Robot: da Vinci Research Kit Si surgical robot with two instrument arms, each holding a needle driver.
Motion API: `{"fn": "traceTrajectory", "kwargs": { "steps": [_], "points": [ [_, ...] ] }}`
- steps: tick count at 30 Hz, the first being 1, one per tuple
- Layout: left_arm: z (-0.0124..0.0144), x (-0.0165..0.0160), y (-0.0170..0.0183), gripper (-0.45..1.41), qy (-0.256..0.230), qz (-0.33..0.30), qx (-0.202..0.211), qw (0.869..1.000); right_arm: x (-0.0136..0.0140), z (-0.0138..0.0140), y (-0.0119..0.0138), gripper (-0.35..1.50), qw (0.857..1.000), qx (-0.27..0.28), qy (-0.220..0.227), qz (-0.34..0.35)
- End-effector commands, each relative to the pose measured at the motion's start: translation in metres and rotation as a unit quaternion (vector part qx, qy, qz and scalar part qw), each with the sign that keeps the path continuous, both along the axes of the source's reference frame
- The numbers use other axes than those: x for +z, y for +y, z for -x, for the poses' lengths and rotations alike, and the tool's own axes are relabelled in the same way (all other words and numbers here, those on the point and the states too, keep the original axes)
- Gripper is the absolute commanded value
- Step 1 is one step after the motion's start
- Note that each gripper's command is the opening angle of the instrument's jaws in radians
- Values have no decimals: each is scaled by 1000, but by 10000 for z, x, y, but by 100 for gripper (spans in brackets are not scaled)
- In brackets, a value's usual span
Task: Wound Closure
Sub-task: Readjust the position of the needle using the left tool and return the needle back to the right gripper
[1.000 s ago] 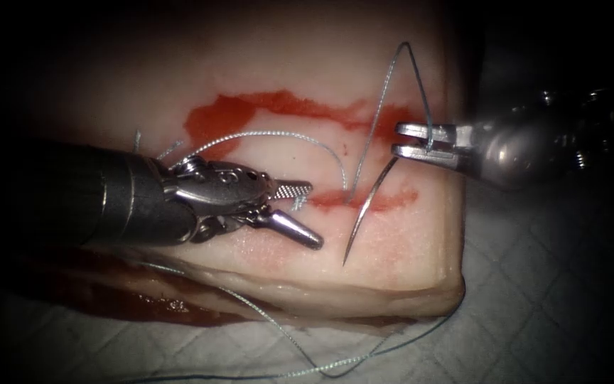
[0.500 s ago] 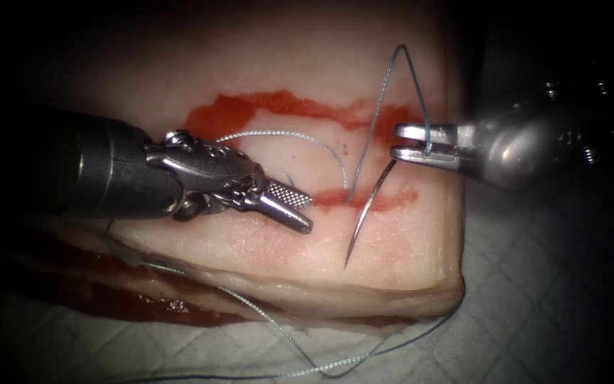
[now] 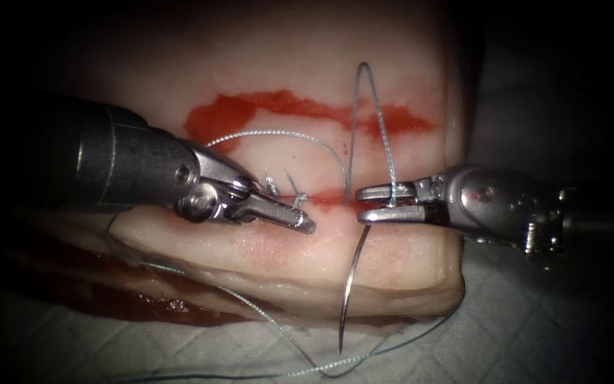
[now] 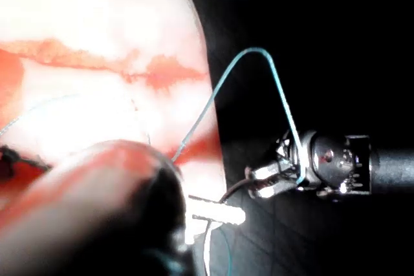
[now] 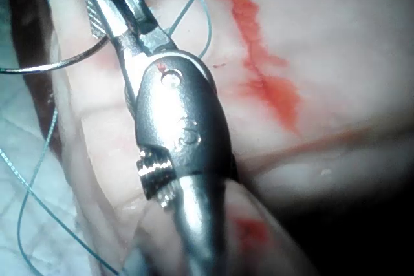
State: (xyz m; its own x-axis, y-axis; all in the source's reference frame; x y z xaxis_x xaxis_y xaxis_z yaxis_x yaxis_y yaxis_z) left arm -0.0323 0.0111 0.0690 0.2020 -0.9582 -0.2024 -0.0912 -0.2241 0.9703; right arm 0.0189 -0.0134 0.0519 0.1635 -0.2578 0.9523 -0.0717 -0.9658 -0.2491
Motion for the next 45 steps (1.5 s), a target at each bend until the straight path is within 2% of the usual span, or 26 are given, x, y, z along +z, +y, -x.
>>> {"fn": "traceTrajectory", "kwargs": {
  "steps": [1,6,8,12,18,19,21,22,23,27,29,32,34,35,37,38,41,45],
  "points": [
    [8,6,-2,84,2,1,1,1000,2,-12,2,-35,1000,6,2,-1],
    [15,5,-9,66,14,2,4,1000,-3,-13,4,-35,1000,29,-2,-10],
    [16,6,-11,54,22,43,10,999,-2,-13,4,-35,999,36,-1,-17],
    [15,8,-9,52,57,93,18,994,-3,-12,4,-35,999,37,0,-20],
    [16,12,-10,46,77,131,18,988,-6,-14,5,-35,999,40,3,-27],
    [16,12,-10,37,78,137,18,987,-6,-14,4,-35,999,41,3,-28],
    [16,13,-11,2,81,150,20,985,-7,-14,5,-35,999,42,5,-32],
    [16,13,-12,-7,85,151,23,985,-7,-14,5,-35,999,42,5,-33],
    [16,13,-13,-12,89,152,25,984,-7,-14,5,-35,999,42,5,-34],
    [18,11,-15,-12,93,153,25,984,-8,-14,5,-35,998,43,6,-36],
    [19,10,-17,-45,94,153,24,983,-8,-14,5,-35,998,44,6,-36],
    [20,7,-20,-45,94,147,25,984,-8,-14,5,-35,998,52,3,-37],
    [21,5,-21,-45,94,134,29,986,-9,-14,4,-35,996,79,-6,-40],
    [21,5,-20,-45,95,128,29,987,-10,-14,4,-27,995,93,-12,-39],
    [21,4,-18,-45,96,124,23,987,-11,-13,4,-25,993,112,-20,-34],
    [20,4,-16,-45,99,124,14,987,-12,-12,3,-20,992,121,-25,-31],
    [18,5,-13,-45,110,122,-2,986,-15,-10,2,16,989,141,-33,-25],
    [17,6,-11,-45,122,119,-18,985,-18,-9,2,24,985,165,-42,-18]
  ]
}}
